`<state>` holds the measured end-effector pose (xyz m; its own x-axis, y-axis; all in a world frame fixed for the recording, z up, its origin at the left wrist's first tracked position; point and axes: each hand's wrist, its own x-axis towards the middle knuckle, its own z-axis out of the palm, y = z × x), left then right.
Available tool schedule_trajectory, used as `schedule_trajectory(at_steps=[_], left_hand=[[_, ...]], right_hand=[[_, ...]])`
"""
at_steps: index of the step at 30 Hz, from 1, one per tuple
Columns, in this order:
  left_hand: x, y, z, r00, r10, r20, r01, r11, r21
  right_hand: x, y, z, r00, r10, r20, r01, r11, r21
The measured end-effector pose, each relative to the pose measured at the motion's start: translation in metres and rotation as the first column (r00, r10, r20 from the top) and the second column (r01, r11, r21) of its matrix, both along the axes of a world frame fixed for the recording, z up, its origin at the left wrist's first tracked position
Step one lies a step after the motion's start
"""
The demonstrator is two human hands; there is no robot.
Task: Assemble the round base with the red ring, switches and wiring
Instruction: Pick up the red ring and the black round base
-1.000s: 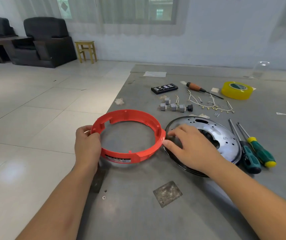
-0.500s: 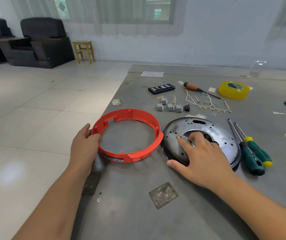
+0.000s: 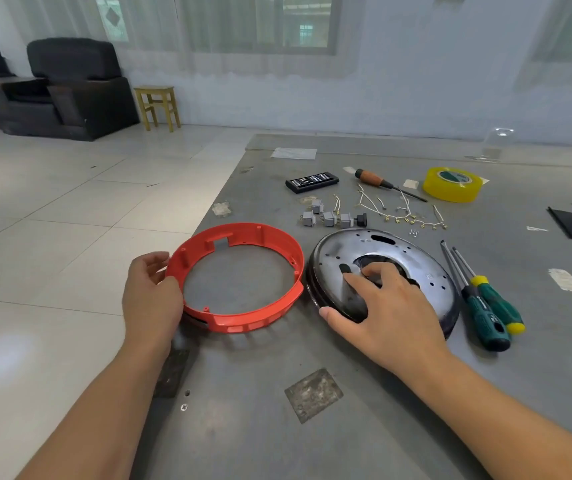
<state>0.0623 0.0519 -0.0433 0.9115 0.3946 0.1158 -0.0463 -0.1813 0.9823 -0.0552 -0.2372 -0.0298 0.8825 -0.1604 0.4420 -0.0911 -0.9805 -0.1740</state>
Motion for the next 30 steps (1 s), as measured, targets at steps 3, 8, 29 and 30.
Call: schedule_trajectory(at_steps=[3,8,29,30], left_hand=[[0.0,-0.003,-0.001,1.0,-0.007,-0.002,0.007,0.998,0.056],[-0.003,-0.01,-0.002,0.998,-0.063,-0.004,0.063,0.99,0.124],[-0.032,-0.083,0.056,0.772,-0.634,-0.056,0.5,0.659,-0.563],[-0.031,-0.083,0.055,0.769,-0.638,-0.05,0.498,0.646,-0.578]], right_hand=[[0.002,-0.001,0.003,0.993,0.025,0.112,-0.027,0.999,0.018],[0.006,-0.011,0.013,0.963,0.117,0.243,-0.116,0.993,-0.019],[0.014,-0.002,0.017,0.845,0.519,0.131,-0.498,0.852,-0.161],[0.013,-0.001,0.018,0.855,0.501,0.133,-0.494,0.865,-0.085]])
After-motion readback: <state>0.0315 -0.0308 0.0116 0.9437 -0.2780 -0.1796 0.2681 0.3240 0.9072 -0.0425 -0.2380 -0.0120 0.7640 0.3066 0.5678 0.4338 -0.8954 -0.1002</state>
